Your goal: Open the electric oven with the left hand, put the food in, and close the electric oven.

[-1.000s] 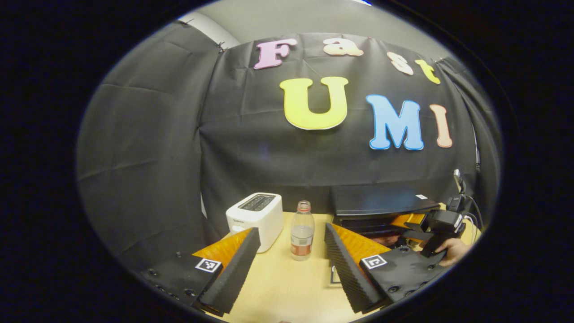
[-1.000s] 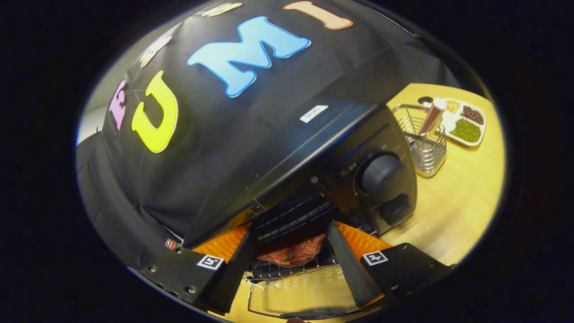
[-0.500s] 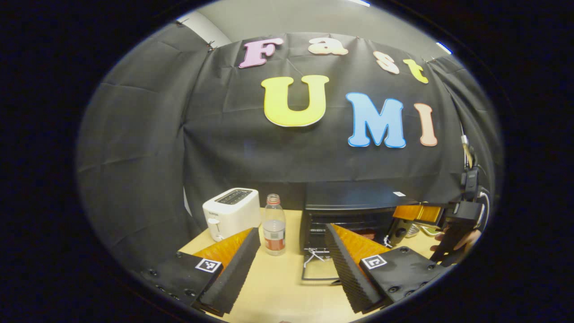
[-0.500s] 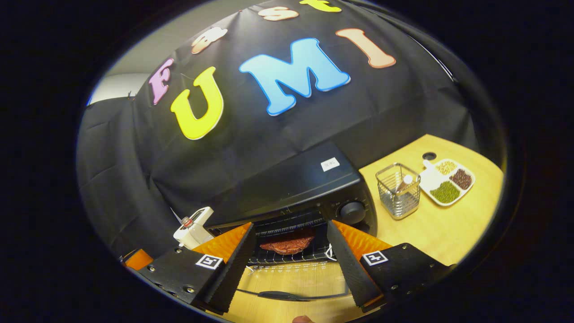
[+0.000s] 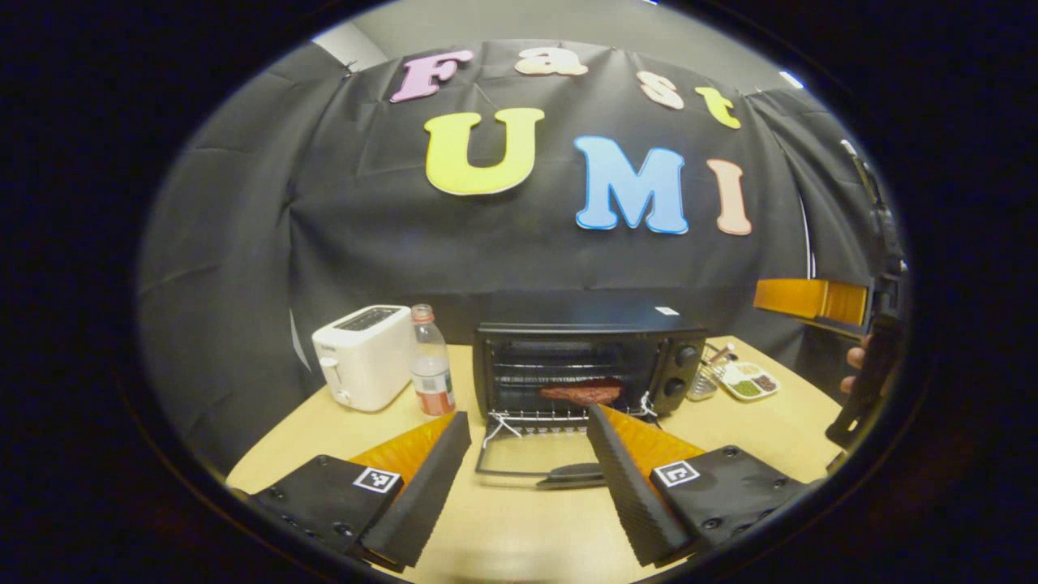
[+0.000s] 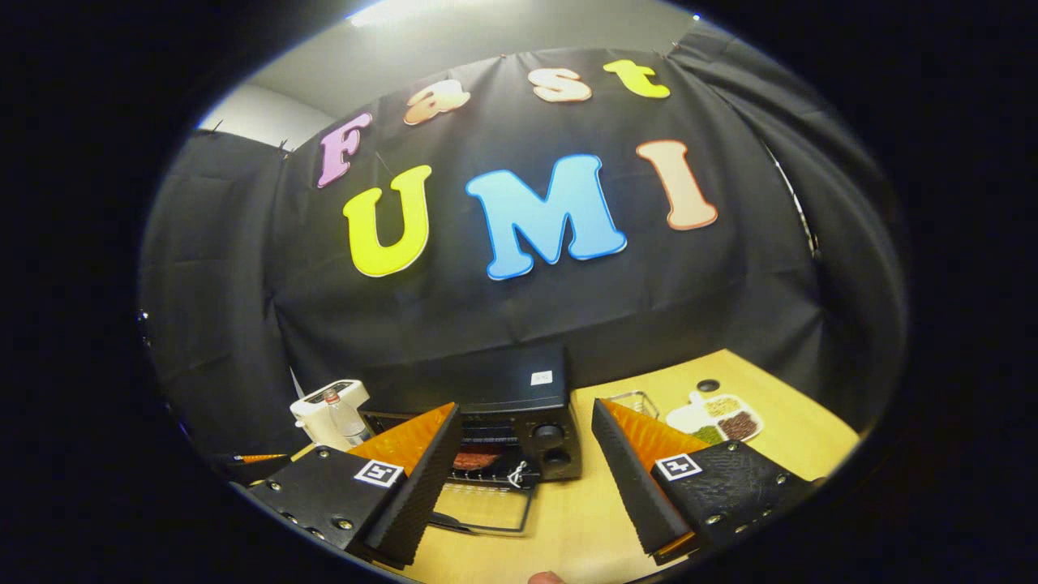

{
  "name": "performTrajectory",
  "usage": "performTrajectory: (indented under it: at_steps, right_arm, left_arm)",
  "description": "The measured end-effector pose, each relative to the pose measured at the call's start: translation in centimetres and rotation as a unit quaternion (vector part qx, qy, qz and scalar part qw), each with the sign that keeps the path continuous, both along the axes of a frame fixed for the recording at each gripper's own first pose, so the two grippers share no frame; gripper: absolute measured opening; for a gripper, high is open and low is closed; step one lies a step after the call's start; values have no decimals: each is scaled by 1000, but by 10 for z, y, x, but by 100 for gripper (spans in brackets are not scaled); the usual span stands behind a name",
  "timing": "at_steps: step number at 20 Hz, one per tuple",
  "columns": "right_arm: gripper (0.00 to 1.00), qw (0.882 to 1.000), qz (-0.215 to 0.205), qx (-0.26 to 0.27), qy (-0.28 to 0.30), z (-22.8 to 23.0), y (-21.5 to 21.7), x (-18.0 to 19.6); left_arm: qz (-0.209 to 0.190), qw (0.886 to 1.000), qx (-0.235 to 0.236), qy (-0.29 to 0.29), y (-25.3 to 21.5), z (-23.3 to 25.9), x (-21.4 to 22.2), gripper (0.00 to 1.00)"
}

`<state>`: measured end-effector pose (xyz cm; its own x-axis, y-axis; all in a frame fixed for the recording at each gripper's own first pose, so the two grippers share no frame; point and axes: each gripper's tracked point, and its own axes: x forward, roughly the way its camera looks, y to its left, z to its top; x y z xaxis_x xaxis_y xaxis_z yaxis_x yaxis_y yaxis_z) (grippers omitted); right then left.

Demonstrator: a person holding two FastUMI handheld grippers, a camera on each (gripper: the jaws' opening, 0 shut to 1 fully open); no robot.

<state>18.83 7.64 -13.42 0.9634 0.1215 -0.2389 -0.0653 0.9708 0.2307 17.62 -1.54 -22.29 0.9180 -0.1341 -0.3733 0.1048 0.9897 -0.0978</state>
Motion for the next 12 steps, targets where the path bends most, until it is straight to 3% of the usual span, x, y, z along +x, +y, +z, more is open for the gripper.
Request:
performTrajectory:
  at_steps: [6,12]
  right_arm:
    - [98,998,-31,-52,-27,21,-41,-35]
    - [97,992,-64,-108,-31,27,-74,-58]
  left_arm:
    - [-38,996,-20,83,-45,-59,-9,100]
    - [-52,986,-15,159,-67,-118,-8,98]
